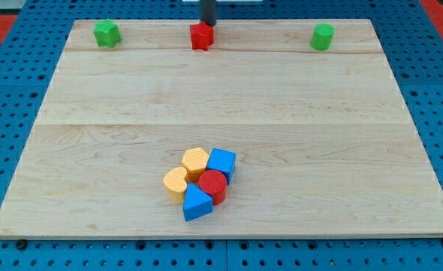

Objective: Add the red star into the group of blocks

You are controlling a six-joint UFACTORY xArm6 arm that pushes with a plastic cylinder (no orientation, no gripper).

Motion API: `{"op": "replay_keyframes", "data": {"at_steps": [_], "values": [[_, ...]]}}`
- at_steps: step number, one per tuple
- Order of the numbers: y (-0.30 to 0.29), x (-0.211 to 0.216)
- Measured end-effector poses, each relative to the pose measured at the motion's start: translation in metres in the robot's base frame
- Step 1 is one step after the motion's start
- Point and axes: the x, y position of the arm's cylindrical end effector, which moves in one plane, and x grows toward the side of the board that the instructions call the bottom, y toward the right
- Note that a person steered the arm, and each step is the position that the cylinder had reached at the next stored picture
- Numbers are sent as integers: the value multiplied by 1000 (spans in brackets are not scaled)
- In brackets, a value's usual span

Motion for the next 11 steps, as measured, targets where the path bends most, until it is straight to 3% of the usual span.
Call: {"op": "replay_keyframes", "data": {"at_steps": [2,4,5,6,8,9,11], "values": [[6,44],[-78,140],[-60,140],[-67,191],[-121,182],[-126,219],[-30,260]]}}
